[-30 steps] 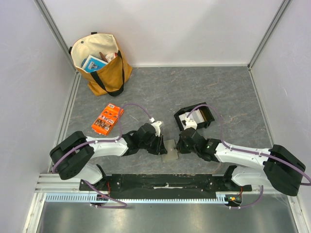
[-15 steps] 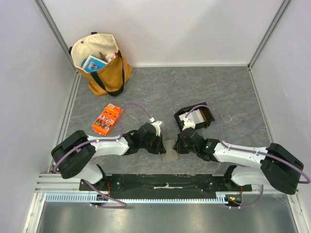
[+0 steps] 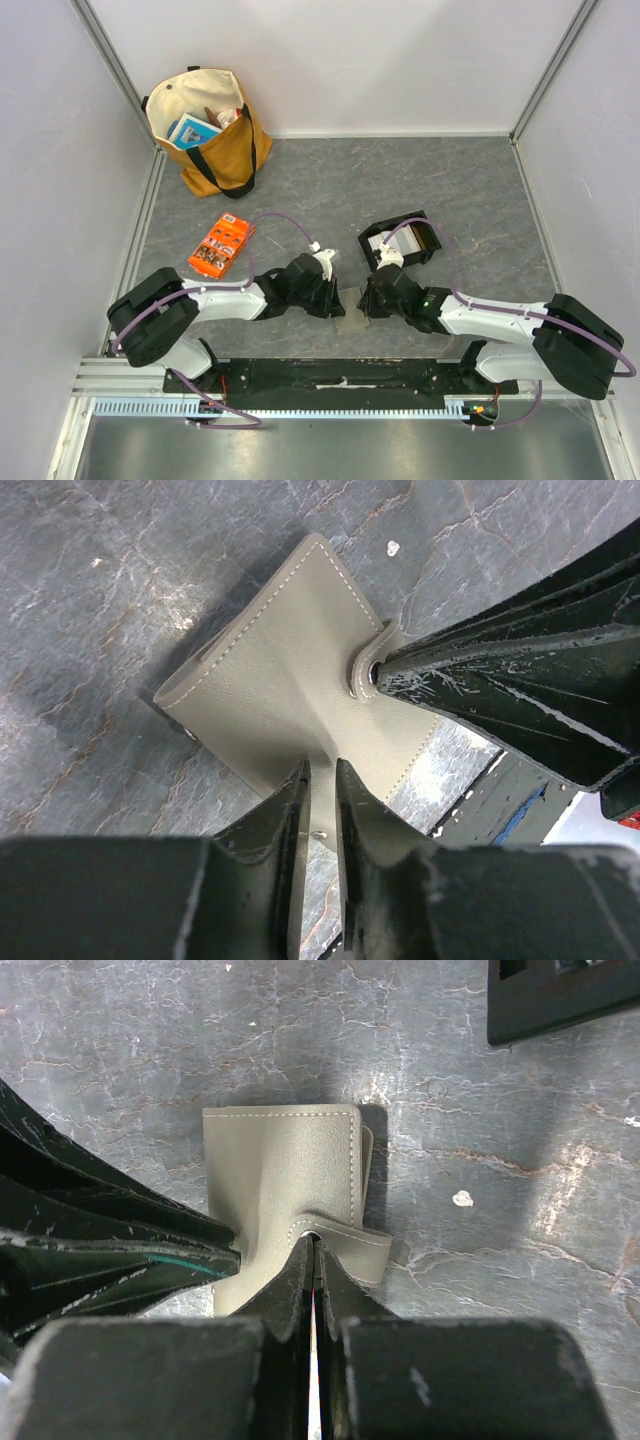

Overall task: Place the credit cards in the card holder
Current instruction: Close the card holder at the center of the board.

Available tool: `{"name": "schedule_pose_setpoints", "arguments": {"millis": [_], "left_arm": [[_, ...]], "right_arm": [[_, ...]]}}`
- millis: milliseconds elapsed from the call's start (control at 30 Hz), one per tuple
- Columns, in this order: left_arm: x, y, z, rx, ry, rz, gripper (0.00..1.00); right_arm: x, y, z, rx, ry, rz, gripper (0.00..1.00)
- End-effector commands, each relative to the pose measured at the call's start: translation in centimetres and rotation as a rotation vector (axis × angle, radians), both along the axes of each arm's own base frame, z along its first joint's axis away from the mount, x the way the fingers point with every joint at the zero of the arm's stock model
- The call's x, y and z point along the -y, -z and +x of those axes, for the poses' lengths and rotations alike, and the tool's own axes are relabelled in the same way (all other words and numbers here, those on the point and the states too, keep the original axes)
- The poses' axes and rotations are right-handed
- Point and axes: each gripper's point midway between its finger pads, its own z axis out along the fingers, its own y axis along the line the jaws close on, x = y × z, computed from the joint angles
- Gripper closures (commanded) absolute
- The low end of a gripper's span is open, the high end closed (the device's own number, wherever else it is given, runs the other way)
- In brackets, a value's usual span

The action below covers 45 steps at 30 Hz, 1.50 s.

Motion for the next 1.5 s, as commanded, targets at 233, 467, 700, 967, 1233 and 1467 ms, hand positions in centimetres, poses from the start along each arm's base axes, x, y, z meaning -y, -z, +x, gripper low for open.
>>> {"name": "schedule_pose_setpoints", "arguments": {"millis": [233,467,700,967,1233,1467], "left_arm": [[-1.3,-1.3,1.3,0.091,-0.047,0.076,0.66],[-0.3,-1.2,1.8,0.097,-0.035,0.06,0.68],[1.1,-2.0,1.5,0.101,-0.008,-0.037,0.7],[0.3,1.5,0.4,0.018,-0.008,0.02,0.85],[-1.1,3.8,-0.7,-0.032,-0.017,0.075,0.98],[-1.5,4.0,-1.0,-0.034,-0.011,0.091,0.98]], "right_arm": [[0.8,1.6,-0.4,-0.034,0.021,-0.044,0.99],[1.0,1.8,-0.5,-0.038,0.021,-0.046,0.99],[0.9,1.7,-0.5,-0.037,0.021,-0.044,0.99],[0.8,1.4,-0.3,-0.028,0.018,-0.039,0.99],[1.0,-2.3,1.0,0.083,0.057,0.032,0.92],[3.0,-3.6,1.7,0.133,0.133,-0.006,0.91]]}}
